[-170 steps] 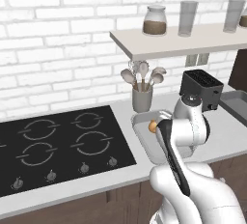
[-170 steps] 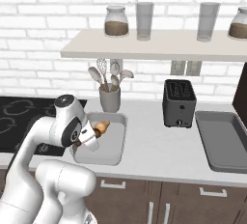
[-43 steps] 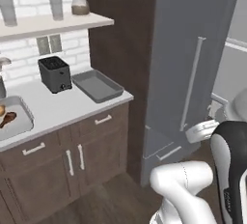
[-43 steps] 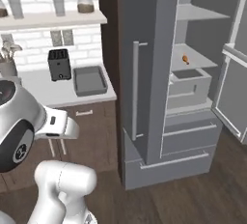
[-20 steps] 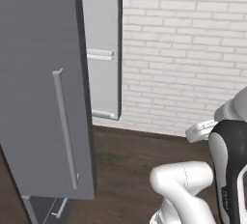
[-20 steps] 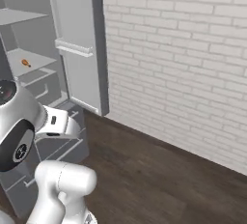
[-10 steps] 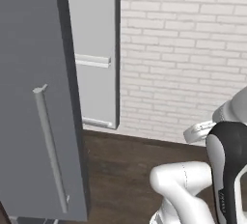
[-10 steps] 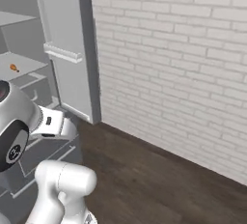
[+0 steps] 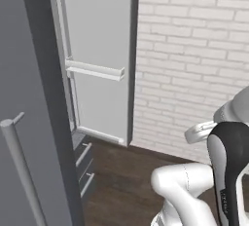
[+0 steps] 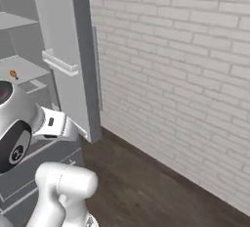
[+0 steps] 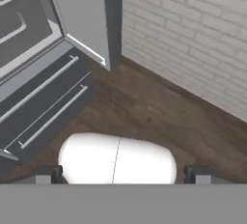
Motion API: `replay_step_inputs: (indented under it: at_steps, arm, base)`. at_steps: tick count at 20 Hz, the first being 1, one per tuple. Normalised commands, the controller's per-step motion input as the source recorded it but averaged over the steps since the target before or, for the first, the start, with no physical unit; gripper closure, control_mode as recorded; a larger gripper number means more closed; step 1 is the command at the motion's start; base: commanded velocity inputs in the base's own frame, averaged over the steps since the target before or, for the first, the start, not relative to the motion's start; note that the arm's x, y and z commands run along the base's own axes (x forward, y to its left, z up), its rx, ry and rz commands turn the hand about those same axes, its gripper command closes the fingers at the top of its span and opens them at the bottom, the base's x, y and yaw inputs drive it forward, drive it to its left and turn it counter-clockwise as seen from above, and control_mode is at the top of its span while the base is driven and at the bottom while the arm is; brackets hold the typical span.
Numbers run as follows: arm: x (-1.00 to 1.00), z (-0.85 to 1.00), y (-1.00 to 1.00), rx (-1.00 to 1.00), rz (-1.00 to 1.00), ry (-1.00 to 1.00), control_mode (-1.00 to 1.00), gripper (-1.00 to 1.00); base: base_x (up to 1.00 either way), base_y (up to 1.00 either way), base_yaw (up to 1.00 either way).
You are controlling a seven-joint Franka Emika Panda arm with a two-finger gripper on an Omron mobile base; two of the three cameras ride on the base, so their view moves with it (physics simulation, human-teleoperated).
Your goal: Place one squash and one chicken drumstick in each tupperware on the nearby counter, to pack two identical lunches.
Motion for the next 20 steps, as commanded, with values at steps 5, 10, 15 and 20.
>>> replay_step_inputs:
  at_steps: [5,10,15,20]
  arm:
    - [0.0,0.0,0.0,0.0,0.0,0.0,1.0,-1.0]
    - [0.0,0.0,0.0,0.0,0.0,0.0,1.0,-1.0]
    - [0.0,0.0,0.0,0.0,0.0,0.0,1.0,-1.0]
    - [0.0,0.0,0.0,0.0,0.0,0.0,1.0,-1.0]
  base:
    - [0.08,0.0,0.54]
    - [0.54,-0.11,0.62]
    - [0.77,-0.32,0.59]
    - [0.55,-0.34,0.55]
